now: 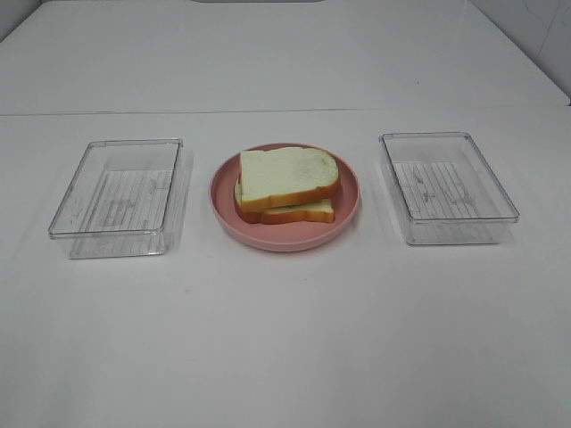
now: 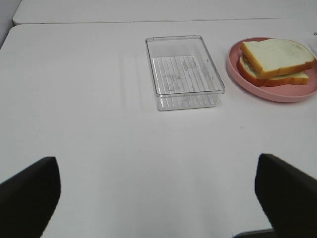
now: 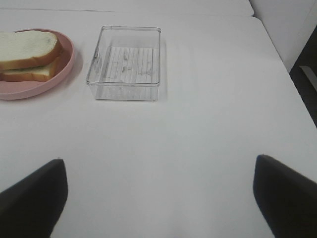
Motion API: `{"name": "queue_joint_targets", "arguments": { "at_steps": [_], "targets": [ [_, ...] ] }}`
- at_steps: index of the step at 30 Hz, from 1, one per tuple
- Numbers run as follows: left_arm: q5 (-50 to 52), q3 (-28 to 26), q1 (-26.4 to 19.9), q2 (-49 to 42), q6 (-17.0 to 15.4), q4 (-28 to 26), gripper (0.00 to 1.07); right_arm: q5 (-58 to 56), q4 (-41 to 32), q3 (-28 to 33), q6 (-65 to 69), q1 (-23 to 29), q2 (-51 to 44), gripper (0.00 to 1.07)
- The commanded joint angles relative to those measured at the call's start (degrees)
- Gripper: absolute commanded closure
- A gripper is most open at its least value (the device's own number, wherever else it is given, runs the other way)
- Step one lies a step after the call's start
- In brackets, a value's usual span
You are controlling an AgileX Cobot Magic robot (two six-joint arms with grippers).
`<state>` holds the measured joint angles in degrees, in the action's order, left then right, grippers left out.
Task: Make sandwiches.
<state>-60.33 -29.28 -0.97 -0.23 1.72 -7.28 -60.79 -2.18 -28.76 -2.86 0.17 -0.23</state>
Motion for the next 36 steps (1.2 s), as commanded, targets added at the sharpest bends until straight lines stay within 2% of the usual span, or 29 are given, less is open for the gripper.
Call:
{"name": "queue_joint_targets", "arguments": {
  "at_steps": [1,36],
  "targets": [
    [0.9,0.1,0.1,-1.1,-0.3,-0.3,0.08,0.5,0.3,0.2,0.3,0.2,-0.9,0.13],
    [0.9,0.1,0.1,-1.1,-0.3,-0.3,0.08,0.5,0.3,0.2,0.3,0.2,-0.9,0.13]
  ]
}}
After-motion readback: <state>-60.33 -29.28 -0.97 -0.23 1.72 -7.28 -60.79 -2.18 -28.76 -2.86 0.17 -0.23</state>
